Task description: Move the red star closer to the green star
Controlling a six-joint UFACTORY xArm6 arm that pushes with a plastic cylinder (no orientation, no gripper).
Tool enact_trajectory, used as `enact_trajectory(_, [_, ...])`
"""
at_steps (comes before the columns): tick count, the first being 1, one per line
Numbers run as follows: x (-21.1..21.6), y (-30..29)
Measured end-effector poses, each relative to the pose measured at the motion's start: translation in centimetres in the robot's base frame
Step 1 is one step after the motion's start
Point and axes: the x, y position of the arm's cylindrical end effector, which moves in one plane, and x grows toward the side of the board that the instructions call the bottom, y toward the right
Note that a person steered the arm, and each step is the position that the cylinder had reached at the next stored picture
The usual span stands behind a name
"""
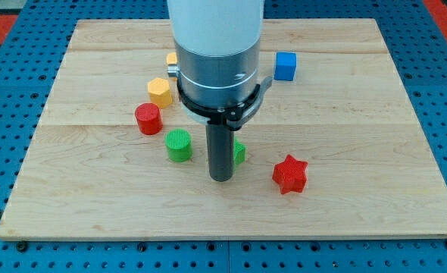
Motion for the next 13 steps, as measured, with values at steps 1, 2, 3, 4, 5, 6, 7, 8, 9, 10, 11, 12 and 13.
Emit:
enact_trajectory(1, [-0.6,0.0])
enact_trajectory(2, [-2.0,1.6])
enact_trajectory(3, [-2.0,2.2])
enact_trajectory(4, [2.2,-2.1])
enact_trajectory(5, [5.4,-2.8])
enact_trajectory(6, [6.1,0.4])
enact_trajectory(7, [4.9,4.8])
enact_trajectory(8, [2.7,9.8])
enact_trajectory(9, [0.8,13.2])
enact_trajectory(10, [-3.8,12.0])
enact_trajectory(11, [-5.5,11.3])
enact_trajectory(12, [-5.3,11.6])
enact_trajectory(13, [-4.6,11.6])
